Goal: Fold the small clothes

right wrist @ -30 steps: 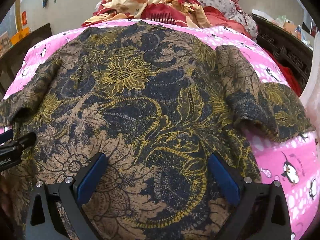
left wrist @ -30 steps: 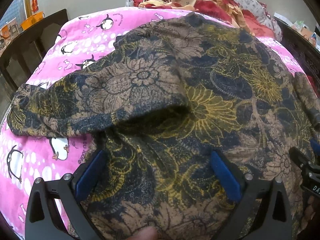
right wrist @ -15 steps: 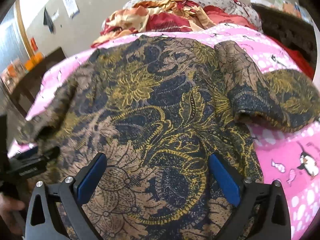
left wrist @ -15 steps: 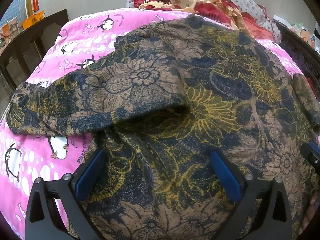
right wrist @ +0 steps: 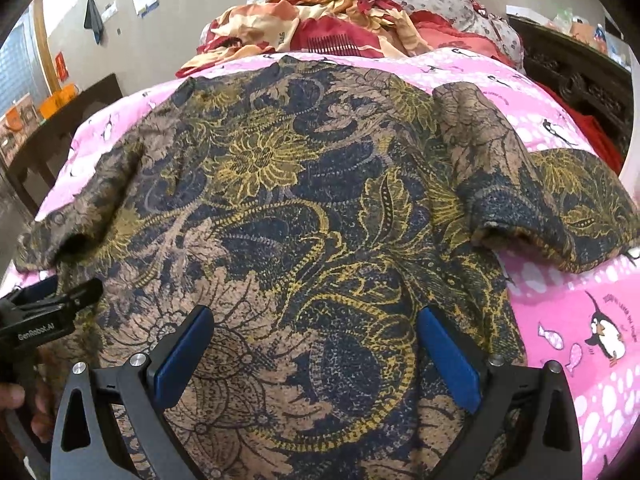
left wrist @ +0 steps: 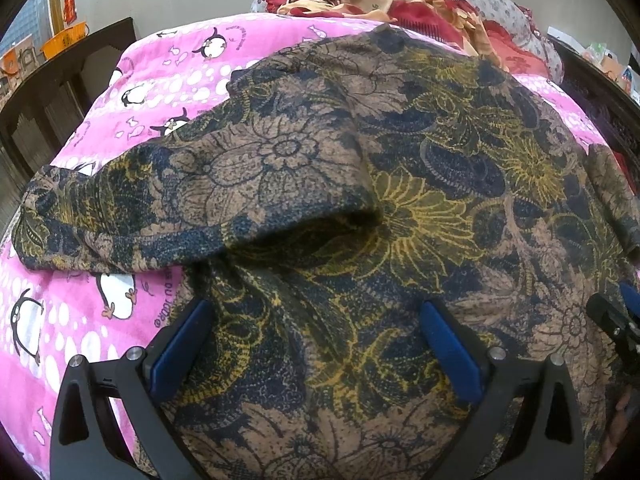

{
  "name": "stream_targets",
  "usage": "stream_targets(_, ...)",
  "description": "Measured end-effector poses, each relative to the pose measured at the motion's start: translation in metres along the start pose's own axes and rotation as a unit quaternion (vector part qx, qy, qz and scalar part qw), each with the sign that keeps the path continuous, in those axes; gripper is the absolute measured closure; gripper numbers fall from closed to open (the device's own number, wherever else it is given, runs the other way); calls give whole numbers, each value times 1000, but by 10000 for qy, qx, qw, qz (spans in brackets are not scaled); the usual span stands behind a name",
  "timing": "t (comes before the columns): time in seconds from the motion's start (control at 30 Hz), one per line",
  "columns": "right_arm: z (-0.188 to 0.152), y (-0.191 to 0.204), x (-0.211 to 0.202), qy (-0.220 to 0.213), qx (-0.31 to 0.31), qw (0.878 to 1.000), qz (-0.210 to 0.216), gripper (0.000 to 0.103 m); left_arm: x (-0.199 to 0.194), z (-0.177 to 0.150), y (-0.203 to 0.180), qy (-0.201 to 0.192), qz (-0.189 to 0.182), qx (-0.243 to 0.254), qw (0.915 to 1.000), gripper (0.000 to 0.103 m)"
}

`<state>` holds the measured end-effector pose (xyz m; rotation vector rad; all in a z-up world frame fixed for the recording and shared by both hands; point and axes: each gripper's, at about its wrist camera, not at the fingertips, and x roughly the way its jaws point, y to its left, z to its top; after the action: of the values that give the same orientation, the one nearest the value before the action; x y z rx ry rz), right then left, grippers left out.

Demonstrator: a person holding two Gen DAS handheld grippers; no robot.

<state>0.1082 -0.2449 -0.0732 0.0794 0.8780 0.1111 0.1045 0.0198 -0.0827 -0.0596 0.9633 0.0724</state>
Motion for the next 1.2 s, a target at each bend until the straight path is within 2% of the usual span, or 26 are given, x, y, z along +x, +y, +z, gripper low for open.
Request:
stream_targets(0.2, 0, 18, 9, 159, -435, 9967, -663, 0, -1, 0, 1, -15, -37, -27, 10000, 0)
stream_targets(0.6, 0, 17, 9, 156, -413, 9969, -652, 0, 0, -1, 0, -22, 40, 27, 10000, 0)
stream_targets(0.9, 0, 18, 9, 159, -431, 9967, -673, 0, -5, 1, 3, -21, -38, -30, 10000, 0)
stream_targets(1.0, 0, 18, 9, 157, -425, 9968, -665, 0, -29, 7, 20, -246, -53, -201, 9995, 0)
stream_targets(1.13, 0, 18, 9, 159, -427, 9967, -670, 0, -75, 25, 72, -685, -283, -553, 9957, 0)
stream_targets(1.2, 0, 18, 9, 156, -426, 9967, -667, 0, -86, 31, 104, -705, -378, -887, 9928, 0)
